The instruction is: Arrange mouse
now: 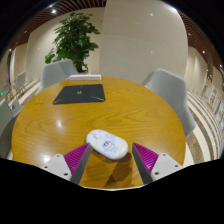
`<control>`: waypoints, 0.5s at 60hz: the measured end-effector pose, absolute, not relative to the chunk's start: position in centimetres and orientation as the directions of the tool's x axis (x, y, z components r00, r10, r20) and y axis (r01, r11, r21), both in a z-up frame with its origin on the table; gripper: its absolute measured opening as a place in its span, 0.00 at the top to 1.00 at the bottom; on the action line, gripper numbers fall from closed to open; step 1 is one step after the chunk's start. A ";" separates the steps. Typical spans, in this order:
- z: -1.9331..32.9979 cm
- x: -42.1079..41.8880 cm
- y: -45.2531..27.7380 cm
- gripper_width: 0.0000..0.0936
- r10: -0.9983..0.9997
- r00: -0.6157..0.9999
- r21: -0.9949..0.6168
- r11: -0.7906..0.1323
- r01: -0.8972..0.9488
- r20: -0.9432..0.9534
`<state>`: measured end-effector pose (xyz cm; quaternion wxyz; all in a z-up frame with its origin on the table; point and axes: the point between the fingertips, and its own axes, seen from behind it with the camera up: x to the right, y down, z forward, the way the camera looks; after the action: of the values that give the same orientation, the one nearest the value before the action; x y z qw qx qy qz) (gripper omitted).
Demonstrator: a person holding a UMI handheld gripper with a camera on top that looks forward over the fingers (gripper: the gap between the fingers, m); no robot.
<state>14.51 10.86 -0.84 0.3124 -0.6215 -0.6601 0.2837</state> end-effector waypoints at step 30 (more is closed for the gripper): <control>-1.6 8.8 12.9 0.42 1.000 0.016 -0.754 -0.008 0.657 0.004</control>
<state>8.78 12.94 -1.62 0.2964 -0.6481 -0.6390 0.2893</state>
